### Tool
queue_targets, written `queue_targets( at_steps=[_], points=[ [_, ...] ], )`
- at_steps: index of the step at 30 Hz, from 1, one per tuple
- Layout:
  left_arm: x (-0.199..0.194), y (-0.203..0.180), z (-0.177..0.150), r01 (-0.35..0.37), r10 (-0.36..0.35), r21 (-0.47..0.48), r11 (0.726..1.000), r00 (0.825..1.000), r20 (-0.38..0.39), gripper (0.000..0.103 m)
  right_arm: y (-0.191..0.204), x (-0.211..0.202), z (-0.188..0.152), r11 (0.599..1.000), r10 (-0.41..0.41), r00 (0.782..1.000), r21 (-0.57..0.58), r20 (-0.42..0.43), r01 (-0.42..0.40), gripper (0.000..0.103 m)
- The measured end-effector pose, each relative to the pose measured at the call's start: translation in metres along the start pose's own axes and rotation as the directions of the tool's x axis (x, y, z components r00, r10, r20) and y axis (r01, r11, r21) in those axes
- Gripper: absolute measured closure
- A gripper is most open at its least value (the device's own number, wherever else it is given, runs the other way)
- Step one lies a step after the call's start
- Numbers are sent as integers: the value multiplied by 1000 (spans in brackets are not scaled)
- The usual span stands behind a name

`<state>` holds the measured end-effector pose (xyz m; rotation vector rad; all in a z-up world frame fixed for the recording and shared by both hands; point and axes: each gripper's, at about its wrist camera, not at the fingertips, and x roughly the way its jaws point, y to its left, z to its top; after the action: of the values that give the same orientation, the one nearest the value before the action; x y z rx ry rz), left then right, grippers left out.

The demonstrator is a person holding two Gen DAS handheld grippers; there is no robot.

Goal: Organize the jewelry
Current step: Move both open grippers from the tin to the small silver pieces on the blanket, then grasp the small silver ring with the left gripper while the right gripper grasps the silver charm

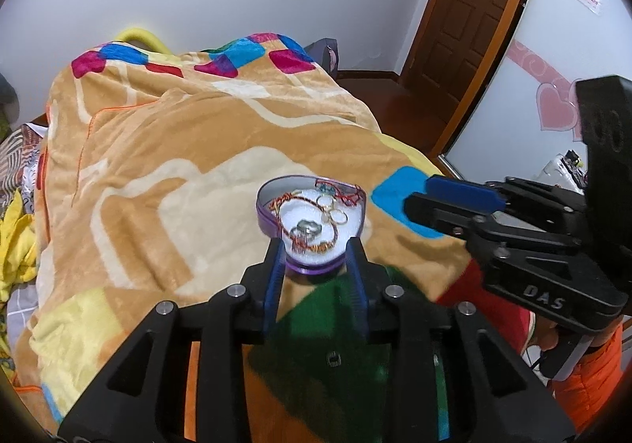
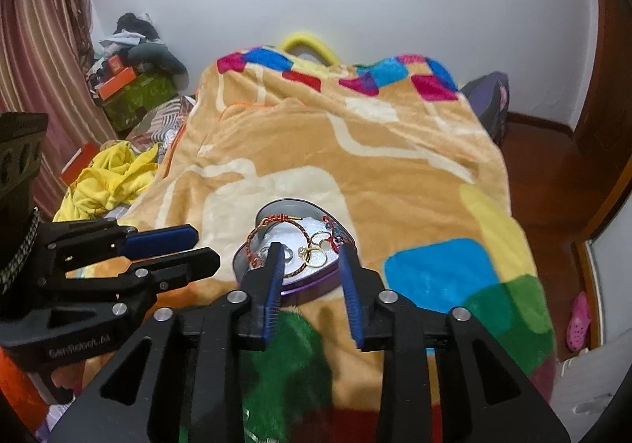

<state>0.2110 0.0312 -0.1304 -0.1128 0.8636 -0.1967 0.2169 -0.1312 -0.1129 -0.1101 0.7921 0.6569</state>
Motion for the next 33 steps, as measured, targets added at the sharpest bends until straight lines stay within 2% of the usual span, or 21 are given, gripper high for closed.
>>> queue_targets(
  at_steps=[5, 9, 16, 21, 28, 31, 32, 33],
  points=[
    [-17, -6, -15, -14, 14, 29, 999, 1000, -8, 72, 7, -17, -15, 1000, -24, 1000, -18, 13, 24, 75],
    [-25, -9, -31, -18, 19, 37, 999, 999, -30, 69, 11, -21, -34, 999, -24, 1000, -21, -8, 24, 75],
    [-25, -5, -64, -31, 34, 32, 999, 995, -91, 68, 18, -4, -75, 999, -17, 992, -45, -126, 11, 75],
    [-22, -3, -88, -13, 15, 16, 1000, 991, -134, 68, 19, 7, -103, 999, -11, 979, -53, -203, 0, 75],
    [-15, -10, -102, -3, 8, 35, 999, 987, -159, 68, 25, 5, -110, 995, -24, 986, -102, -162, 8, 74],
    [-14, -12, -101, 2, 3, 36, 999, 988, -152, 68, 28, 4, -112, 993, -5, 988, -119, -152, -13, 85],
    [-13, -12, -101, 4, 2, 37, 999, 989, -150, 68, 29, 4, -113, 992, 15, 988, -119, -153, -33, 93],
    [-12, -12, -100, 6, 0, 36, 999, 989, -150, 68, 30, 3, -115, 992, 16, 989, -122, -150, -34, 94]
  ],
)
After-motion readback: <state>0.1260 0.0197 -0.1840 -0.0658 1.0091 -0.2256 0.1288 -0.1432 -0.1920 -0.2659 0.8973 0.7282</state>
